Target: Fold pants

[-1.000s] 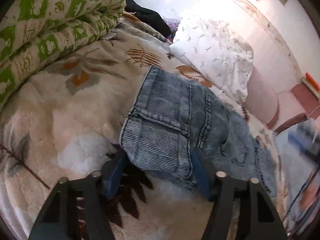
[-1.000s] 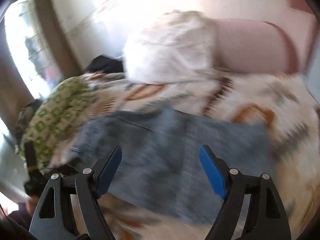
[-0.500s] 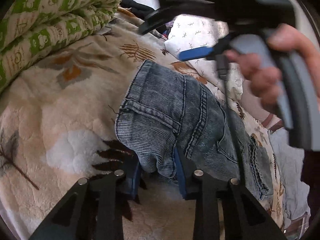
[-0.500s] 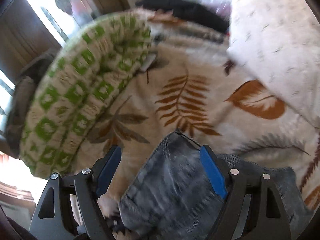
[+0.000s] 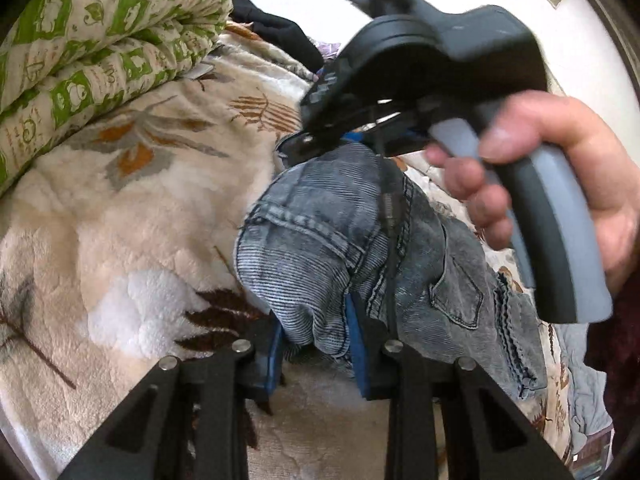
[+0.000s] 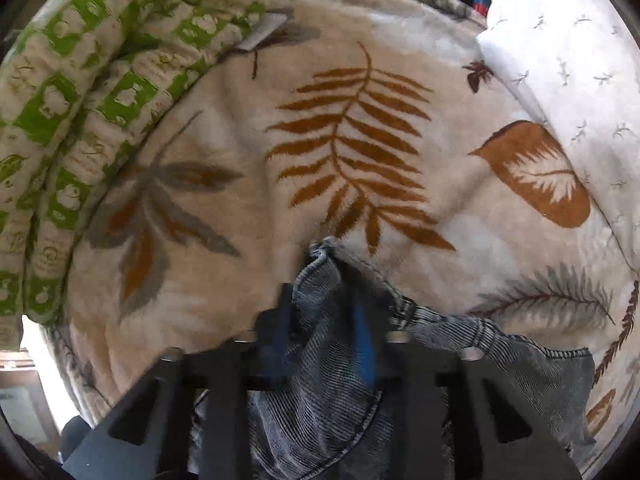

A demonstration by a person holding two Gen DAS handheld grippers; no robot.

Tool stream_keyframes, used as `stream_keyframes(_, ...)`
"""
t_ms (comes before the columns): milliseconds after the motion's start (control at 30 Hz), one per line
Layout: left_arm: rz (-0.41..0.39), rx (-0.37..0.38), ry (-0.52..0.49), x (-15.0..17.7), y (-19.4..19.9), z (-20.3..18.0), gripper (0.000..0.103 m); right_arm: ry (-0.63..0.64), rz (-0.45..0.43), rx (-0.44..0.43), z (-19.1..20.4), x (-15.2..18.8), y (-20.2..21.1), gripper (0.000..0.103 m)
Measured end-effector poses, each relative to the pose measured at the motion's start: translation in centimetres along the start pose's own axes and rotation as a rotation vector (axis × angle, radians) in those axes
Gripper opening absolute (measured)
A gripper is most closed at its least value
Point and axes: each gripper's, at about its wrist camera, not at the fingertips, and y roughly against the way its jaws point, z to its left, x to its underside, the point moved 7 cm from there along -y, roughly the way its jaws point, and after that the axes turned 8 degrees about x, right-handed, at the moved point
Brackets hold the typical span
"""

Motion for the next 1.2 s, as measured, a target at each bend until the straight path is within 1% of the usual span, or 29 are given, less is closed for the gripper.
stream_keyframes(33, -0.003, 0.004, -0.006, 0.0, 0.1, -0.2, 0.029, -0.003, -0.017, 0.001, -0.2, 0.2, 0.7, 0.011)
stream_keyframes(133, -0.025, 0.034, -0.035, -0.1, 0.8, -1.1, 0.028, -0.034, -0.071, -0.005, -1.3, 1.0, 3.2, 0.010)
stream_keyframes(200, -0.041, 0.059, -0.070, -0.1, 1.4, -2.1, 0.027, -0.063, -0.113, -0.004, -2.8, 2.1, 5.4, 0.009)
stream_keyframes(267, -0.054, 0.090, -0.123, 0.0, 1.9, -3.6, 0.027, -0.093, -0.142, -0.009, -4.1, 3.3, 7.1, 0.009)
stream_keyframes(367, -0.071, 0.141, -0.253, 0.9, 2.8, -7.1, 0.026, -0.151, -0.196, -0.019, -6.5, 5.6, 10.0, 0.009)
stream_keyframes(467, -0.059, 0.205, -0.350, 2.2, 3.2, -11.0, 0.025, -0.215, -0.247, -0.032, -9.3, 7.8, 12.0, 0.009)
stream_keyframes(533, -0.057, 0.214, -0.417, 3.2, 3.2, -13.3, 0.025, -0.262, -0.284, -0.034, -11.2, 9.5, 13.3, 0.009)
stream_keyframes(567, -0.048, 0.225, -0.449, 3.9, 3.0, -14.8, 0.024, -0.293, -0.307, -0.032, -12.6, 10.8, 14.2, 0.009)
stream_keyframes(600, -0.034, 0.240, -0.460, 4.2, 2.7, -15.8, 0.024, -0.317, -0.321, -0.032, -13.7, 11.7, 14.6, 0.009)
stream_keyframes(700, 0.013, 0.288, -0.464, 5.7, 1.3, -18.9, 0.023, -0.378, -0.352, -0.021, -16.9, 14.4, 15.5, 0.009)
stream_keyframes(767, 0.042, 0.317, -0.472, 6.6, 0.5, -21.1, 0.021, -0.436, -0.369, -0.019, -19.9, 16.8, 16.0, 0.009)
stream_keyframes(833, 0.071, 0.347, -0.507, 7.6, -0.7, -24.1, 0.021, -0.480, -0.379, -0.026, -22.5, 18.6, 16.4, 0.009)
stream_keyframes(867, 0.083, 0.357, -0.533, 8.3, -1.1, -25.5, 0.021, -0.517, -0.388, -0.029, -24.4, 20.0, 16.5, 0.009)
stream_keyframes(967, 0.121, 0.375, -0.603, 10.1, -2.8, -29.3, 0.021, -0.591, -0.408, -0.042, -28.0, 23.1, 16.4, 0.009)
stream_keyframes(1067, 0.163, 0.387, -0.637, 11.7, -4.9, -32.1, 0.021, -0.659, -0.431, -0.050, -31.5, 26.0, 15.8, 0.009)
stream_keyframes(1100, 0.179, 0.392, -0.639, 12.2, -5.6, -32.7, 0.021, -0.679, -0.436, -0.047, -32.4, 26.7, 15.4, 0.009)
stream_keyframes(1200, 0.226, 0.387, -0.661, 13.9, -7.6, -34.0, 0.021, -0.747, -0.433, -0.079, -35.3, 29.0, 13.5, 0.009)
